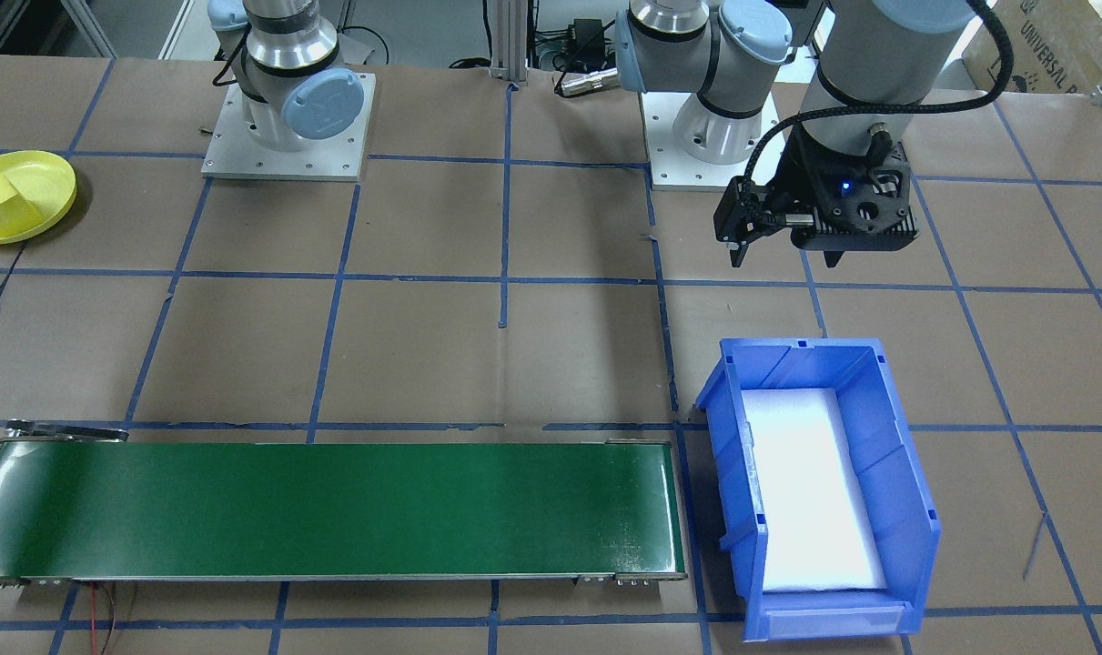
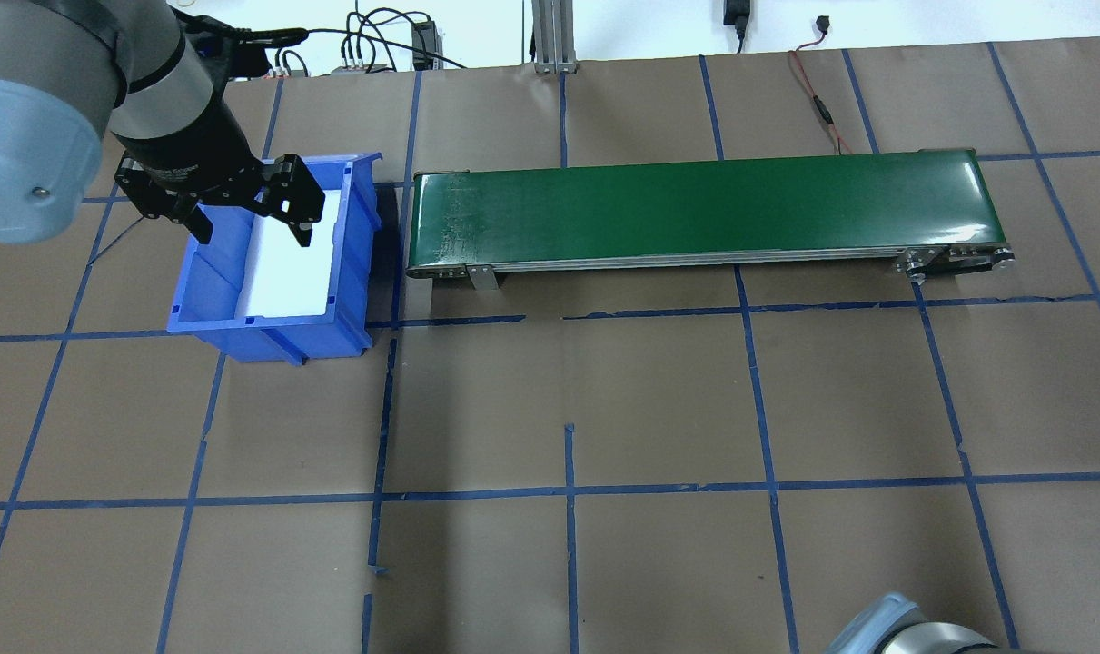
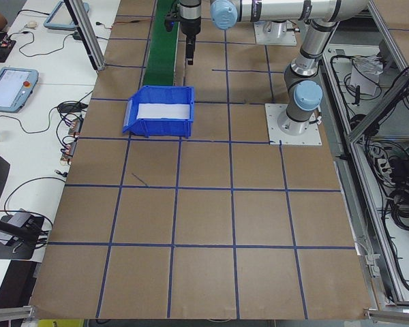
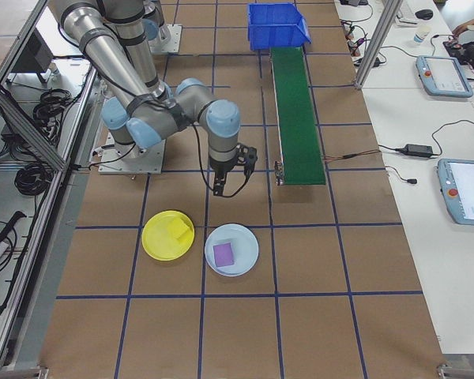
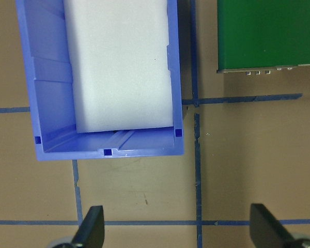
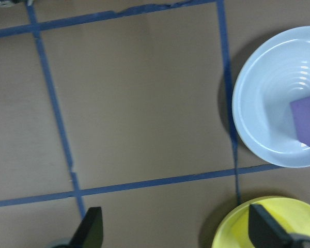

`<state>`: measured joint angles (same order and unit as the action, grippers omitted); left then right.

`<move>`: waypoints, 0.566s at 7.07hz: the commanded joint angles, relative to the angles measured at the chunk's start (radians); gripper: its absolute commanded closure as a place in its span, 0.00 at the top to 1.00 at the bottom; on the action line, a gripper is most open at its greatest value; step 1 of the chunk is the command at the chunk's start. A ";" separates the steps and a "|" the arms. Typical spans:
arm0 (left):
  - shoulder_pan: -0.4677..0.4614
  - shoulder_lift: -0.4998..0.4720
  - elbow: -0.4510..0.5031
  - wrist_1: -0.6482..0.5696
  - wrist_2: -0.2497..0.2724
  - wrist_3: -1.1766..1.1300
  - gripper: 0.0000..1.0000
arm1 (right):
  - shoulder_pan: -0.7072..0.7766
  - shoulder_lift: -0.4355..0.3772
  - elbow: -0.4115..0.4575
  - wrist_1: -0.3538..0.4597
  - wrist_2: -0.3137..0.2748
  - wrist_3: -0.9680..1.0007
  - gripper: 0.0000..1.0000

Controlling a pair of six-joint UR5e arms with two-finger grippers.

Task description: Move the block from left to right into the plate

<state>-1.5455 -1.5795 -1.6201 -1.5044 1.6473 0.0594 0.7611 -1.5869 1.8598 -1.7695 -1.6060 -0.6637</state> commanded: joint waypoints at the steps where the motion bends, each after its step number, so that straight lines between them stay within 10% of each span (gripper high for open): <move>1: 0.004 0.000 0.000 0.006 -0.023 -0.006 1.00 | 0.285 -0.010 -0.130 0.171 -0.012 0.237 1.00; 4: 0.005 0.001 0.005 -0.019 -0.064 -0.004 1.00 | 0.625 0.004 -0.284 0.217 0.012 0.562 1.00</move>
<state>-1.5407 -1.5797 -1.6168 -1.5140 1.5887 0.0548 1.2635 -1.5907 1.6370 -1.5653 -1.6060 -0.2027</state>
